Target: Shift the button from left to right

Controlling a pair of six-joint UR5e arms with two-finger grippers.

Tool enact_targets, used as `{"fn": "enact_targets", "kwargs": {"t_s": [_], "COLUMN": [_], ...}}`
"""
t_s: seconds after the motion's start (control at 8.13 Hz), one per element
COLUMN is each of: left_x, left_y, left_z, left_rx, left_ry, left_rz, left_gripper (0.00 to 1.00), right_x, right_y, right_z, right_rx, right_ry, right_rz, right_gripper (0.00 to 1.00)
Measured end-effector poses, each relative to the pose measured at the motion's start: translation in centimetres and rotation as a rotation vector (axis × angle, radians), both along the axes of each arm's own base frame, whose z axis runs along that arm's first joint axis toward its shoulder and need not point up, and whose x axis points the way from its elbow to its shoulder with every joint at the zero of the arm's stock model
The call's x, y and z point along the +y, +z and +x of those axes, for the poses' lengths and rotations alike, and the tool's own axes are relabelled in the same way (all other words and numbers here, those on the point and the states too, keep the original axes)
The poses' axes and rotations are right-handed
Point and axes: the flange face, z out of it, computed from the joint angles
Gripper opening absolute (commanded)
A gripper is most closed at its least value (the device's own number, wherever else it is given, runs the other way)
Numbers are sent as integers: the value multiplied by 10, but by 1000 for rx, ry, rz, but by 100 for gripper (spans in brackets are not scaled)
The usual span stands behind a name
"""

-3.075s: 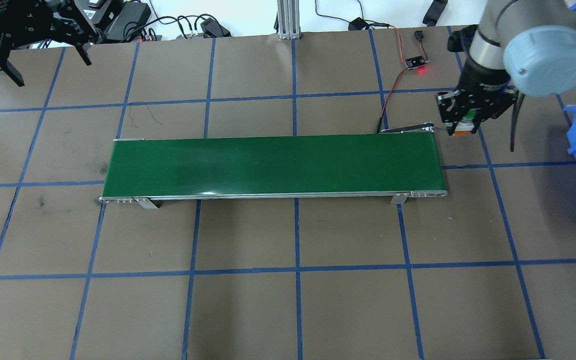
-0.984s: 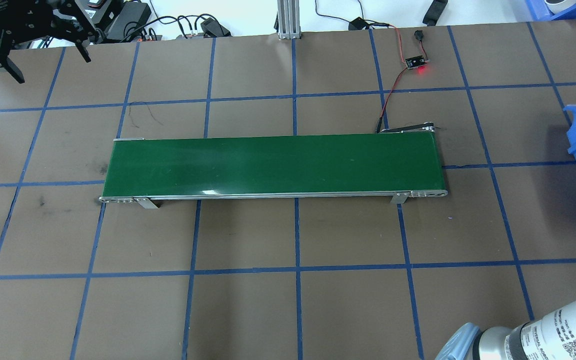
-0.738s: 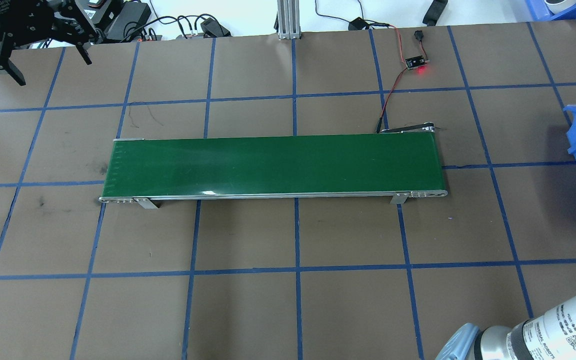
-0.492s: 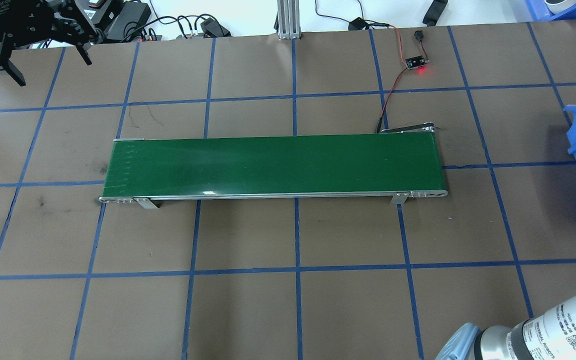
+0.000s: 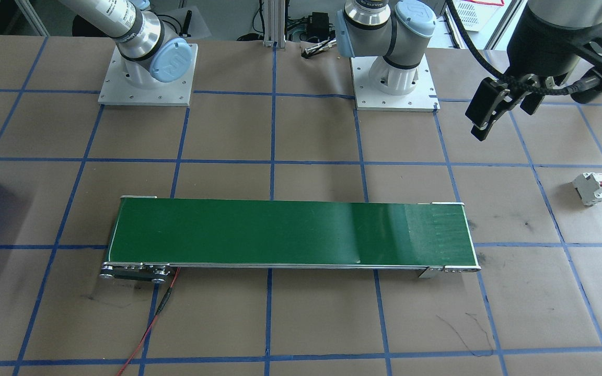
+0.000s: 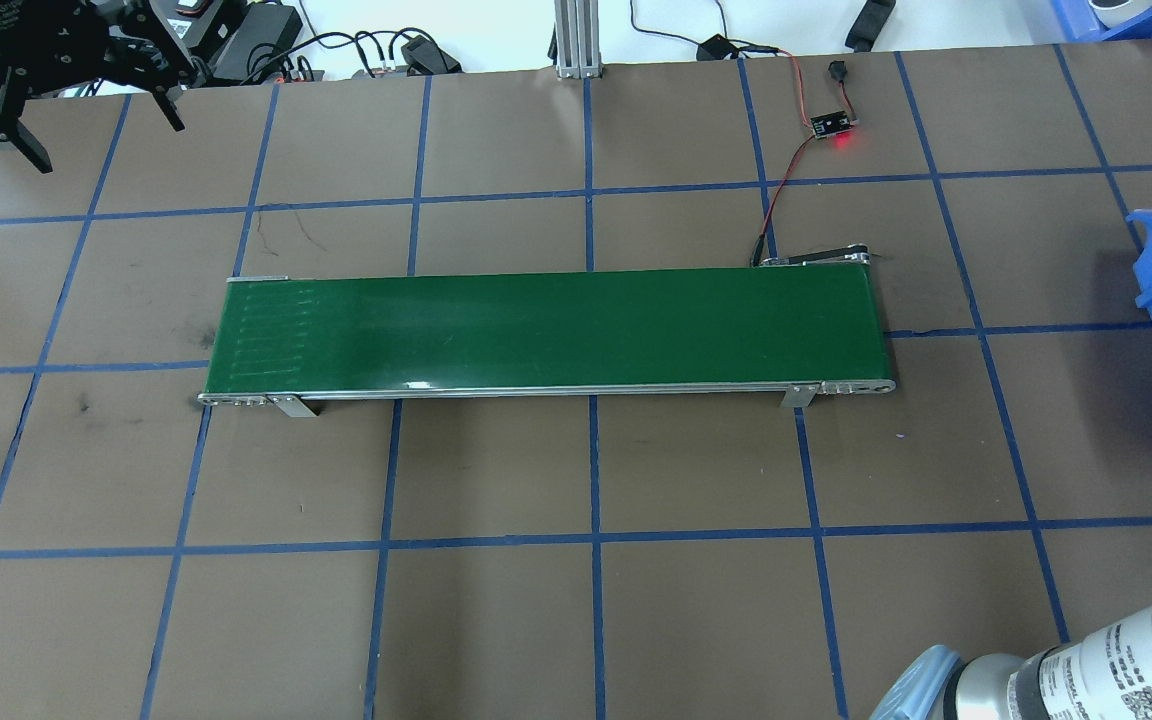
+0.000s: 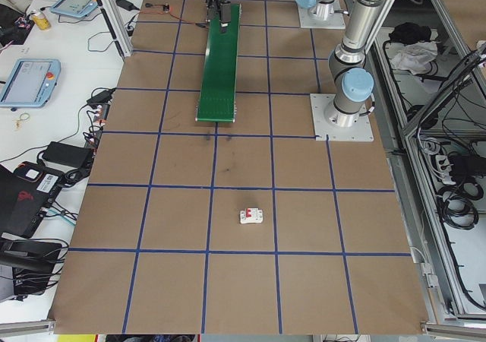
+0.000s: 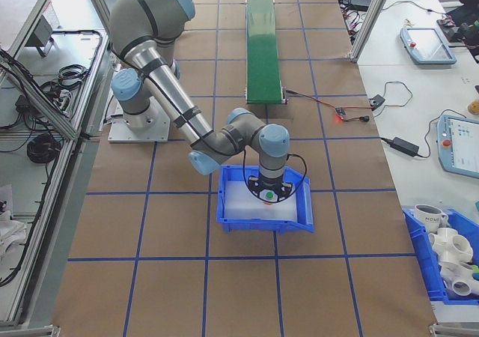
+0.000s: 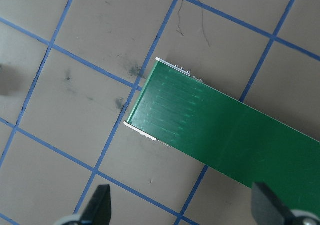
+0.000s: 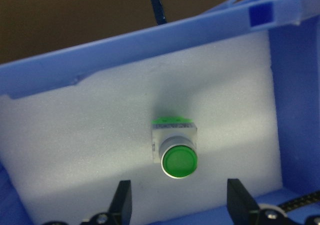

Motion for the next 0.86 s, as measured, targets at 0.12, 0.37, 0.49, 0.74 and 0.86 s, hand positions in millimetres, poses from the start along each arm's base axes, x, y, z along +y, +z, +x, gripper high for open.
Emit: {"fn": "enact_targets", "kwargs": {"t_s": [0.12, 0.37, 0.49, 0.74, 0.86], "left_x": [0, 2, 1, 2, 2], "left_y": [0, 2, 2, 2, 2], "left_z": [0, 0, 0, 0, 0], "left_rx": [0, -1, -1, 0, 0], "left_ry": [0, 0, 0, 1, 1], "left_rz": [-1, -4, -3, -4, -4], "left_gripper": [100, 100, 100, 100, 100], "right_x": [8, 37, 52, 70, 73], "right_y": [37, 113, 146, 187, 207], "right_z": [10, 42, 61, 102, 133], "right_rx": [11, -2, -12, -41, -46], "right_ry": [-57, -184, -262, -409, -451], "right_rz": [-26, -48, -55, -60, -64], "right_gripper": [74, 78, 80, 83, 93]}}
